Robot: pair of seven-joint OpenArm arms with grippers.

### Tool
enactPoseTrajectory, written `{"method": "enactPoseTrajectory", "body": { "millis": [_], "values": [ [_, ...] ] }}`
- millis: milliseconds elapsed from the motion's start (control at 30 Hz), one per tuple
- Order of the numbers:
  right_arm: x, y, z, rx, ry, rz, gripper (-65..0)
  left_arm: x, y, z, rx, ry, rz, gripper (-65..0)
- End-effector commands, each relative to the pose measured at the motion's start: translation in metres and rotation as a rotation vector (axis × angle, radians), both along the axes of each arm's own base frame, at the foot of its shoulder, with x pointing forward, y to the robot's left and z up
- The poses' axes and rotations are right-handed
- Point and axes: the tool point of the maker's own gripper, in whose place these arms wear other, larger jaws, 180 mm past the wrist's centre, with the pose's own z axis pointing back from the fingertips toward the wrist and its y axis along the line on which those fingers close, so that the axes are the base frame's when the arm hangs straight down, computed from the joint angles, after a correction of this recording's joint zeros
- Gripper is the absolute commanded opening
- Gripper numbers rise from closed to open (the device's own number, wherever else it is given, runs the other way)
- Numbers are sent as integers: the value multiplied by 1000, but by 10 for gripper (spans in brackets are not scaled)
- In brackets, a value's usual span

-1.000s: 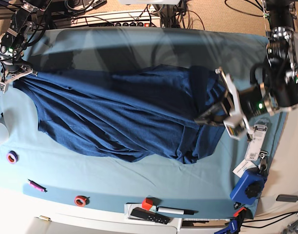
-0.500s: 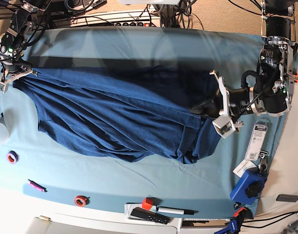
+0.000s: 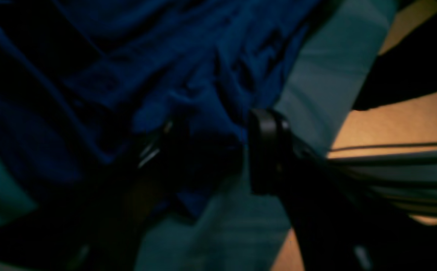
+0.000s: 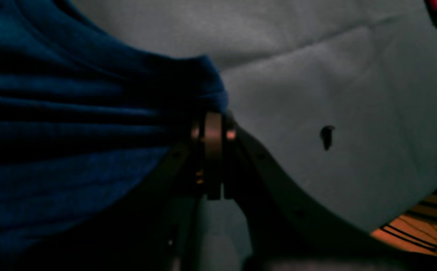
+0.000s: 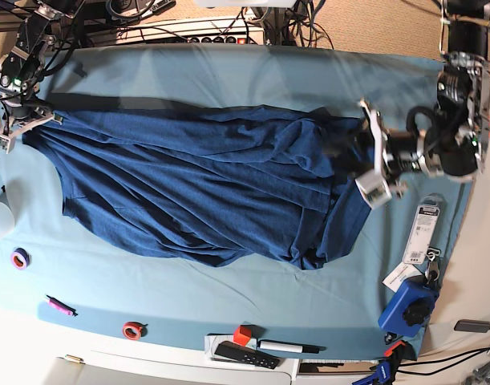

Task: Layout the t-shirt on the table in an organized manner, then fold the t-shirt properly
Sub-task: 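Drag the shirt edge with the left gripper toward the shirt's middle, then pull the shirt edge with the left gripper back away from the right gripper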

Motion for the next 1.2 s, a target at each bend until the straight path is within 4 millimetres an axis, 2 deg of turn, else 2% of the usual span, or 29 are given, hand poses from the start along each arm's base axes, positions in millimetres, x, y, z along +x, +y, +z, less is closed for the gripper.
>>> {"method": "enactPoseTrajectory", "body": {
  "millis": [0, 133, 200, 333, 500, 600, 833, 933, 1033, 1167],
  "values": [
    [8, -6, 16, -26, -38, 16, -650, -2, -4, 7, -26, -13, -18, -363],
    [10, -1, 14, -1, -42, 28, -554, -18, -20, -16, 36, 13, -84, -362],
    [10, -2, 14, -2, -42, 28, -554, -17, -26, -28, 96, -36, -101, -361],
    [10, -2, 15, -3, -44, 28, -554, -10, -36, -48, 245, -181, -172, -307],
    [10, -2, 15, -7, -45, 29, -554, -7, -44, -54, 347, -258, -270, -302],
    [10, -1, 15, -7, -43, 36, -554, -9, -39, -52, 393, -290, -320, -302],
    [13, 0, 16, -12, -54, 51, -554, -13, -6, -41, 550, -412, -418, -303],
    [13, 0, 16, -12, -53, 50, -554, -6, 4, -39, 619, -483, -385, -303],
    [12, -1, 16, -18, -49, 50, -554, 1, 9, -41, 679, -560, -352, -303],
    [12, -2, 16, -24, -45, 49, -554, -1, 9, -48, 742, -656, -337, -304]
  ]
}}
